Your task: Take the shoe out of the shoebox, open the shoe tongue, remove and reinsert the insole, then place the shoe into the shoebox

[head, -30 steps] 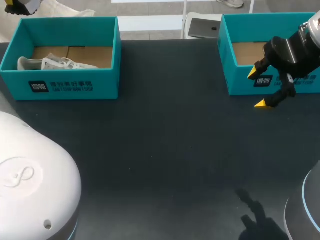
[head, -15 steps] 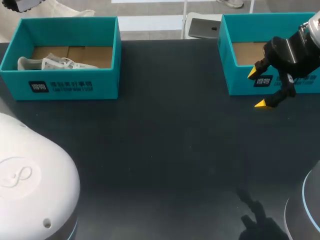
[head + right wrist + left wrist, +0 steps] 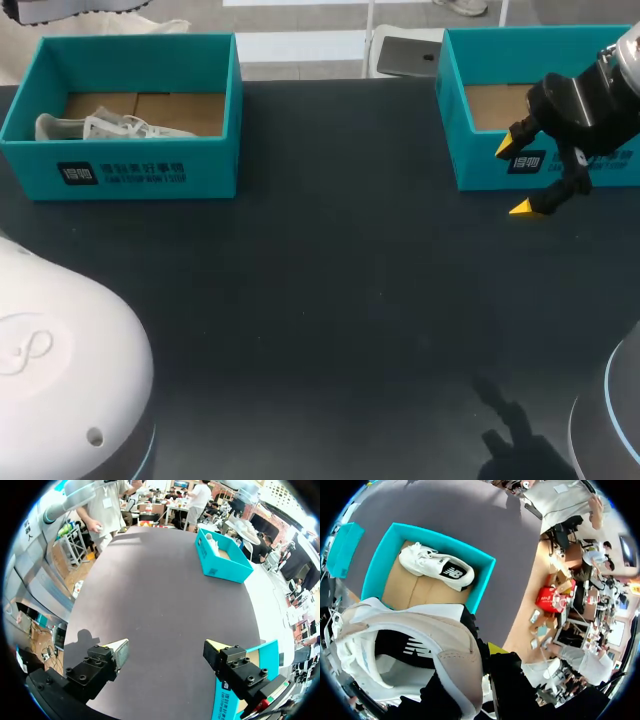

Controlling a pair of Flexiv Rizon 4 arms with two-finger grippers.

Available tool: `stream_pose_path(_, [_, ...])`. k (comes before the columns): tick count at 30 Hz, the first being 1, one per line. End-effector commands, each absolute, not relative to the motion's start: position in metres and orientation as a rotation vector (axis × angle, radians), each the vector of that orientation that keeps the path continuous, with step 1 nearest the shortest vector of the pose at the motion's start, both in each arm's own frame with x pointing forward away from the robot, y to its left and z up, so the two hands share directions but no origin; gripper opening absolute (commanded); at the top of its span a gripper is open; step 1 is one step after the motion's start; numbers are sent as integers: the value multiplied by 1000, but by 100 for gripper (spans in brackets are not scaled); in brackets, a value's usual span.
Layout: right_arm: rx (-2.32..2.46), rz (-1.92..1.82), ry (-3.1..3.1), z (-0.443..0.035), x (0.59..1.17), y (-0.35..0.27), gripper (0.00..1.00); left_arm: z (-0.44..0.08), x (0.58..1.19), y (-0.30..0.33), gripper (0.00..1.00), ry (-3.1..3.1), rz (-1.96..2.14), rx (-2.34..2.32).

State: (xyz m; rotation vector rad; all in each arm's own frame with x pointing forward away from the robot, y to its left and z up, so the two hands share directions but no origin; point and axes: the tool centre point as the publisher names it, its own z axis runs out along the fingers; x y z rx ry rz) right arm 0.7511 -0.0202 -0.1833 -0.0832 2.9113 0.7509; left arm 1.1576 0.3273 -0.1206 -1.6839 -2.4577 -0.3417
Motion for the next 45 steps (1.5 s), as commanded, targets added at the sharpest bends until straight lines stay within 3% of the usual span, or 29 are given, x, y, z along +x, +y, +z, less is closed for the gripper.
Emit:
stream_pose_path(1, [-82, 748, 2912, -184, 751, -20, 100, -120, 1145, 326, 0, -2343, -503, -1935])
stream_pose_path(21, [-82, 748, 2912, -184, 751, -20, 100, -119, 1144, 326, 0, -2372, -502, -1882])
stream_pose_path(45, [-82, 748, 2912, -184, 751, -20, 100, -253, 1174, 308, 0, -2163, -477, -2118])
